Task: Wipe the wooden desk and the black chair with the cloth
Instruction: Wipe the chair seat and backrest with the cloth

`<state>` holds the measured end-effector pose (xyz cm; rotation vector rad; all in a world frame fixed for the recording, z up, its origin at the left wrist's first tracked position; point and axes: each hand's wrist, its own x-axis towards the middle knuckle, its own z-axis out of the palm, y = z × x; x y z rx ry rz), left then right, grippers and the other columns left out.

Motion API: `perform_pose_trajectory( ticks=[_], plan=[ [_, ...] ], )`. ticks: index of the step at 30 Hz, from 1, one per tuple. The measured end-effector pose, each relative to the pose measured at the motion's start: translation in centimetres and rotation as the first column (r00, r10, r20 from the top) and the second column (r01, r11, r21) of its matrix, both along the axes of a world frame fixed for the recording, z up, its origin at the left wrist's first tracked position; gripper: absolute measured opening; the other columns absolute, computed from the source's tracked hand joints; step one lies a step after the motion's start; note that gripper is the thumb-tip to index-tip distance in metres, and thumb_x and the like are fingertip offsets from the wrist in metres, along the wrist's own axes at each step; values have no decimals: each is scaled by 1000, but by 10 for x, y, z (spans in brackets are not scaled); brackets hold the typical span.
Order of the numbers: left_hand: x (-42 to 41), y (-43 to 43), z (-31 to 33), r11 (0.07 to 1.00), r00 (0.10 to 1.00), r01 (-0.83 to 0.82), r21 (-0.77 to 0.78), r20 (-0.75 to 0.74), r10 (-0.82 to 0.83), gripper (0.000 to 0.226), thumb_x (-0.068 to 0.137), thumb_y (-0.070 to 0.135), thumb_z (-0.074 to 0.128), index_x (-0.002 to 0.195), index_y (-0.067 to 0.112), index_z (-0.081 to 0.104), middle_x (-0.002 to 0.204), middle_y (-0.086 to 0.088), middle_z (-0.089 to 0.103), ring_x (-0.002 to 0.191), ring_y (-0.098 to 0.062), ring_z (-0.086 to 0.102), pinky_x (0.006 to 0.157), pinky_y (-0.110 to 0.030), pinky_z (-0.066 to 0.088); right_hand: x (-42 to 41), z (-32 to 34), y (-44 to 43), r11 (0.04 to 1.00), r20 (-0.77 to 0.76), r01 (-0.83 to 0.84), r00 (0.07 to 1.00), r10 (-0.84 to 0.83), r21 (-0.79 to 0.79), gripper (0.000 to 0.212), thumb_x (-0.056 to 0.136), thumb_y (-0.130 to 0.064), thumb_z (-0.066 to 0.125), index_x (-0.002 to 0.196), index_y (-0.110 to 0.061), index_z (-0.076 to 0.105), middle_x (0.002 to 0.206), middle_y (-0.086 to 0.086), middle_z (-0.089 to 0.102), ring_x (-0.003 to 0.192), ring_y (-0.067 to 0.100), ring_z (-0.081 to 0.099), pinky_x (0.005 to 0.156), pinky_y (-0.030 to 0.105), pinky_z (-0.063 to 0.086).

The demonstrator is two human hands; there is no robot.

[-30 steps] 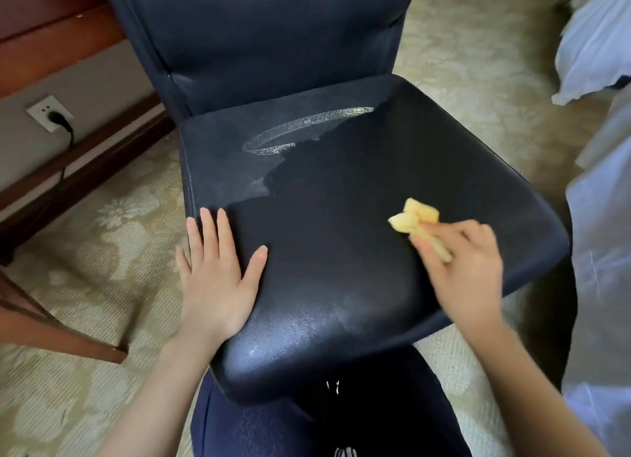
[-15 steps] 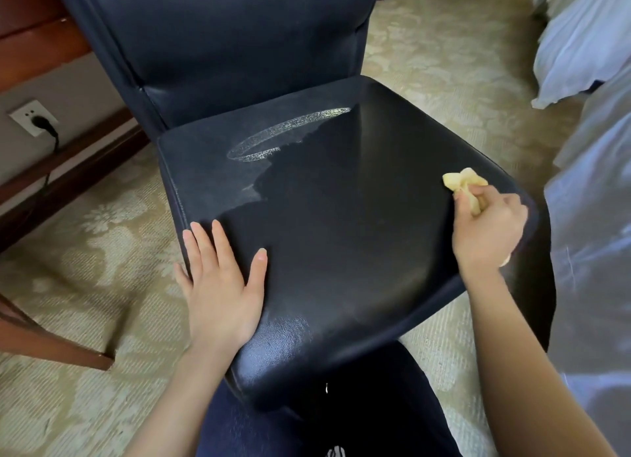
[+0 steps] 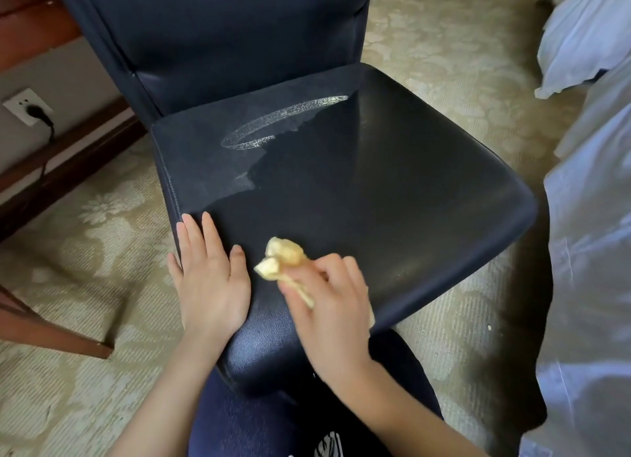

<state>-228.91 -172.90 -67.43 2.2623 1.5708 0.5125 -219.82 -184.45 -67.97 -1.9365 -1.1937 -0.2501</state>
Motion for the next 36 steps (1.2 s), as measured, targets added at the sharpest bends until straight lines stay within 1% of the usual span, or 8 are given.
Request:
perform_pose_trajectory(
  ticks=[7,14,18,24,27,29,32,36],
  plan=[
    [2,-5,2,1000,999,-2,6,45,1,62,99,22,35,151,9,4,160,-9,-3,147,-18,-6,118,-40,2,20,10,-3,973,9,-204,979,206,-109,13,83,-30,62,90,-24,72,81,-1,54,75,23,51,64,37,50],
    [15,-28,5,999,999,-33,-17,28,33,65,98,25,34,151,9,0,160,-8,-7,147,-21,-9,118,-40,-1,114,25,48,965,10,-76,997,81,-251,17,85,-22,67,101,-15,71,86,9,52,82,19,36,75,28,34],
    [23,-46,6,999,999,-24,-42,-22,23,68,98,33,32,151,10,-4,159,-7,-13,146,-25,-13,117,-46,-1,151,27,87,957,14,-24,999,29,-289,21,87,-22,65,106,-14,68,99,12,55,96,29,45,80,28,33],
    [24,-71,7,983,991,125,-134,-28,-130,76,98,43,26,130,28,-41,138,7,-48,129,-18,-45,114,-41,-15,175,30,146,915,85,135,990,-110,-381,26,92,-27,56,115,-14,61,114,15,54,106,32,44,85,38,38],
    [11,-79,10,967,972,232,-103,-13,-235,73,97,49,19,121,40,-49,138,14,-47,129,-8,-44,112,-32,-11,167,31,168,892,93,206,978,-185,-403,27,93,-28,54,116,-14,58,117,14,52,110,32,44,88,39,39],
    [1,-79,13,952,951,294,-82,123,-283,67,94,50,20,133,46,-35,149,21,-30,136,4,-24,112,-26,-2,159,31,179,888,75,187,982,-171,-421,28,93,-28,54,118,-14,57,119,14,51,112,32,44,88,40,40],
    [-12,-63,19,957,911,285,-43,324,-257,56,95,33,39,148,32,22,151,15,21,135,1,18,112,-26,22,138,31,185,906,7,69,997,-73,-418,30,91,-31,57,116,-16,60,116,13,52,111,31,46,82,39,43],
    [-21,-18,16,992,963,110,63,239,-122,46,95,19,49,141,15,41,151,-4,27,140,-19,21,115,-42,22,105,26,169,929,48,-100,991,126,-357,26,89,-36,57,110,-20,62,104,7,53,103,27,48,69,31,35]
  ],
)
